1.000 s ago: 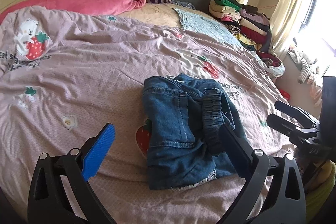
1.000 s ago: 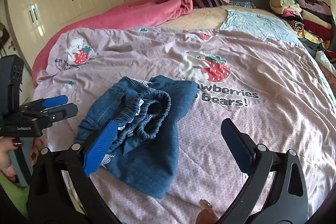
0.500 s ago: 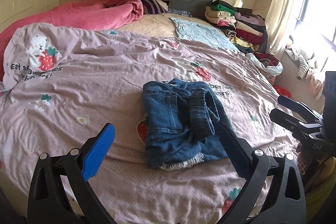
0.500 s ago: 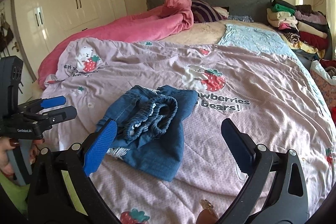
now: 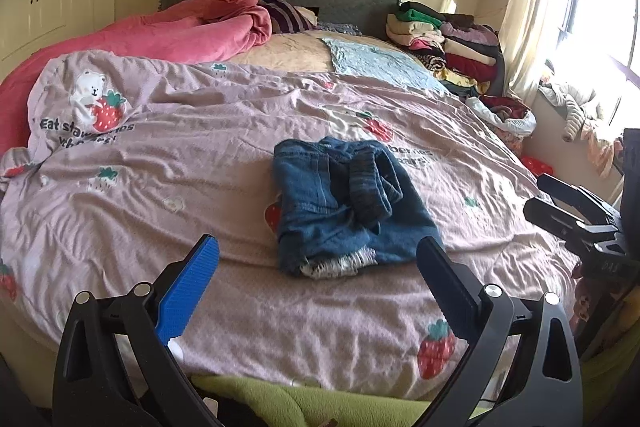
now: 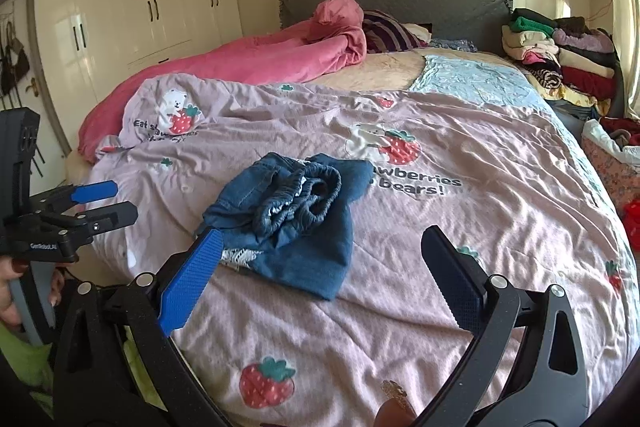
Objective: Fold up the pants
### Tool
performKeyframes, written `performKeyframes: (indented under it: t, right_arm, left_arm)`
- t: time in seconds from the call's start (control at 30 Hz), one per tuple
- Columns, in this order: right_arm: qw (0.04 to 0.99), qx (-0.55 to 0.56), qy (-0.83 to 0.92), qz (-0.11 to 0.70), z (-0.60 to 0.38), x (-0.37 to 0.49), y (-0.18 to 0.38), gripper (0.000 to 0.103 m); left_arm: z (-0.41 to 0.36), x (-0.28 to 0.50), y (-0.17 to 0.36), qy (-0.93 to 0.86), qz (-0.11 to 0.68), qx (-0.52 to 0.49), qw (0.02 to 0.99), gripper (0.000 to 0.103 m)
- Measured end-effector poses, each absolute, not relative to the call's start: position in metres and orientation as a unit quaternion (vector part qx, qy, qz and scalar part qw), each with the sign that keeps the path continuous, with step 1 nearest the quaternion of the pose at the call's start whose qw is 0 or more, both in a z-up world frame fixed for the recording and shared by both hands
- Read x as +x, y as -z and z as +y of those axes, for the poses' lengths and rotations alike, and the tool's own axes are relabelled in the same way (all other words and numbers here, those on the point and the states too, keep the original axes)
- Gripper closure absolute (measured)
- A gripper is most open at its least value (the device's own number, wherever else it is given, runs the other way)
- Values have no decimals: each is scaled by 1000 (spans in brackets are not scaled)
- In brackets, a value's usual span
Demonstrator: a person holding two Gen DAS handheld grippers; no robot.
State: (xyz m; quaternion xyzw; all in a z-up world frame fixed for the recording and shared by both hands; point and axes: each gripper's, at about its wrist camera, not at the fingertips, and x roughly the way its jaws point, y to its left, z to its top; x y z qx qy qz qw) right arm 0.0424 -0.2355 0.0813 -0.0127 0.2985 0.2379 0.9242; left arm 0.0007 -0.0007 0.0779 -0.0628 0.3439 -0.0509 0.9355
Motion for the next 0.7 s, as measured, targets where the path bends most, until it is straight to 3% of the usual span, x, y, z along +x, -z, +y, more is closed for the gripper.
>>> performKeyframes:
  t: [0.33,0.7]
  right_arm:
    - [930,-12,-222,291,-249,18,-77,9]
    - [912,-8,-211,351,-240,15,-29,9]
  left_arm:
    - [-3,-19,-62,44,352,-63,933,4]
    - [2,-22,-26,32,387,-69,919,4]
